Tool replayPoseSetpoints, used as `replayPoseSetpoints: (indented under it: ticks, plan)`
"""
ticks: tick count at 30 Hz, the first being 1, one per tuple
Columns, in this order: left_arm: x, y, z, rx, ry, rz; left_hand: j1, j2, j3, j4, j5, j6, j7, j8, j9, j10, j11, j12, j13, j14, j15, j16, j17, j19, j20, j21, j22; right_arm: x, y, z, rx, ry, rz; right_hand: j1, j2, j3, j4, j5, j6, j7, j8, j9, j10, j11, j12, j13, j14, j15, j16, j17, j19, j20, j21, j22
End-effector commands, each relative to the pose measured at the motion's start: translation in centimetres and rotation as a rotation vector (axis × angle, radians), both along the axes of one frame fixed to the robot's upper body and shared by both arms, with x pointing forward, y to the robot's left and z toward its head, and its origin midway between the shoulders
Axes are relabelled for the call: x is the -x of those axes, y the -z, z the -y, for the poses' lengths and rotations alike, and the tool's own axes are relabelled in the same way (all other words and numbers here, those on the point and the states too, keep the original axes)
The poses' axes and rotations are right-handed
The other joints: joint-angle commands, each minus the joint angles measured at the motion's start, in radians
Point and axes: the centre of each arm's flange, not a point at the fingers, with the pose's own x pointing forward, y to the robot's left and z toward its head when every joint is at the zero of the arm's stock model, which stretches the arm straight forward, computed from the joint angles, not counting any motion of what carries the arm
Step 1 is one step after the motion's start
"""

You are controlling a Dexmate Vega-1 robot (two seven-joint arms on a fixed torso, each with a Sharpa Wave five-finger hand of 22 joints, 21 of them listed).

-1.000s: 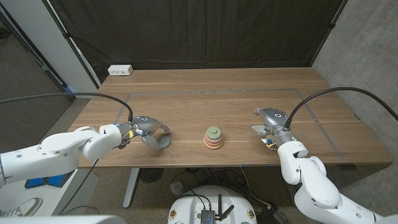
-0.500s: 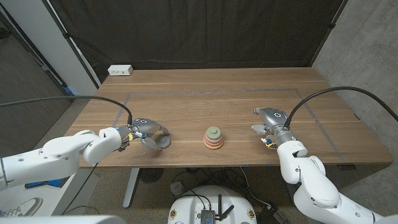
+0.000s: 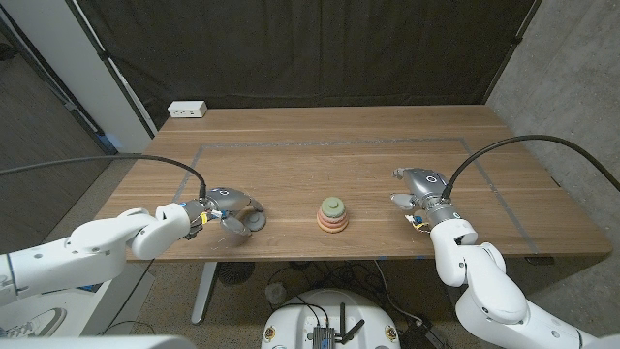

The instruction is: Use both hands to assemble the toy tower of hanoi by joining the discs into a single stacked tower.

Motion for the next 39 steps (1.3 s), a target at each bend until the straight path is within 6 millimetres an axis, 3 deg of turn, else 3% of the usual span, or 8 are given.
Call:
replayPoseSetpoints:
  ticks: [1,15,23,39]
  plan:
    - [-0.6,0.6,0.5,0.004,0.015,-0.015,0.009,0.004,-0.002,0.003,-0.003,0.011,-0.003,0.007,0.001,0.010,-0.002,0.008,0.000,0.010,-0.052,0.011,0.002,0.006,-0.113,0.004,0.004,0.1,0.2,0.1,-0.010,0.006,-0.004,-0.005,0.006,-0.007,0.001,0.007,0.006,0.002,-0.006,0.000,0.012,0.000,-0.002,0.004,0.008,-0.023,0.000,0.003,0.000,-0.060,0.005,-0.001]
    - [-0.5,0.9,0.3,0.024,-0.012,-0.027,0.035,0.023,0.003,-0.001,0.000,0.098,-0.008,0.032,0.004,0.114,-0.021,0.040,-0.001,0.029,-0.052,0.021,0.005,0.024,-0.114,0.015,0.005,-0.1,0.4,0.2,-0.027,0.008,0.000,-0.010,0.010,-0.007,0.003,0.009,0.008,0.002,-0.006,0.000,0.014,0.002,-0.002,0.005,0.009,-0.023,-0.002,0.006,-0.001,-0.061,0.006,-0.001]
    - [-0.4,1.0,0.5,0.042,-0.021,-0.030,0.078,0.044,0.016,-0.007,0.007,0.192,-0.019,0.060,0.012,0.232,-0.045,0.078,0.017,0.066,-0.053,0.043,0.014,0.053,-0.116,0.035,0.006,-0.4,0.5,0.2,-0.036,0.002,0.002,-0.013,0.013,-0.007,0.004,0.010,0.008,0.000,-0.007,0.000,0.018,0.001,-0.001,0.006,0.008,-0.022,-0.005,0.007,-0.002,-0.061,0.006,-0.002]
    - [-0.5,0.0,0.9,0.058,-0.010,-0.003,0.106,0.061,0.032,-0.005,0.017,0.228,-0.023,0.063,0.021,0.270,-0.054,0.079,0.041,0.089,-0.052,0.062,0.048,0.061,-0.116,0.047,0.005,-0.3,-0.1,-0.1,-0.025,0.000,0.009,-0.020,0.020,-0.005,0.006,0.014,0.007,0.001,-0.008,0.000,0.023,0.002,-0.001,0.008,0.006,-0.023,-0.009,0.007,-0.003,-0.061,0.006,-0.002]
